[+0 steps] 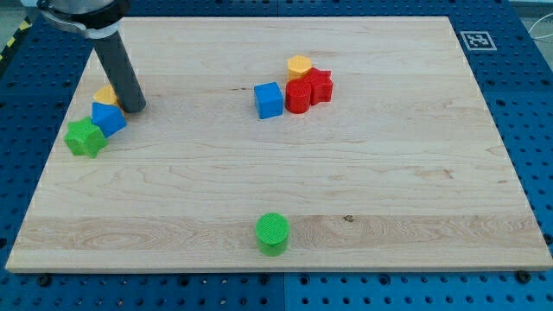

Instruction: Move your arm closer to red star

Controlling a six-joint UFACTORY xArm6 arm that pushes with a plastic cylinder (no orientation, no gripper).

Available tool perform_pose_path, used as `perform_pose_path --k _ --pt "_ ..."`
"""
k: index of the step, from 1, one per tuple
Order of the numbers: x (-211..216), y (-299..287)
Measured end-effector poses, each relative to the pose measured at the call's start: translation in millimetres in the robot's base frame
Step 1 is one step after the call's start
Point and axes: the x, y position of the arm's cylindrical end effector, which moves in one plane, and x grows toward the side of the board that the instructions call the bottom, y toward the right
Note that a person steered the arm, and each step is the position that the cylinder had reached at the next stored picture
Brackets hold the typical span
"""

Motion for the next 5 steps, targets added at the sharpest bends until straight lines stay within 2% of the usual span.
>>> perform_pose_path --k 1,2,3,5 --pt "-25.7 28.5" --pt "-13.3 61.6" --pt "29.2 90.6" --pt "43.9 185.7"
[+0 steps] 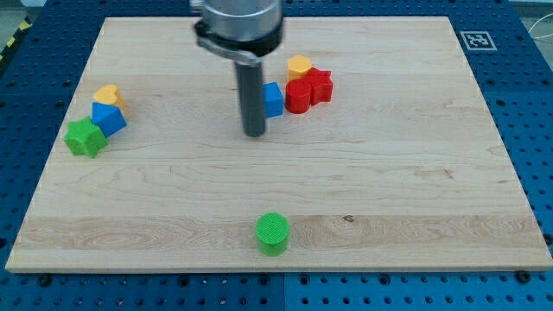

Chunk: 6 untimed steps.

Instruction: Move your arm closer to red star

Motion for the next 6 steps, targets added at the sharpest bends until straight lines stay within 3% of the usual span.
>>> perform_pose_path --k 2,4,5,6 --pt "-2.2 61.4" --pt "-51.9 139.7" --pt "-97.5 146.6" --pt "-111.8 122.1"
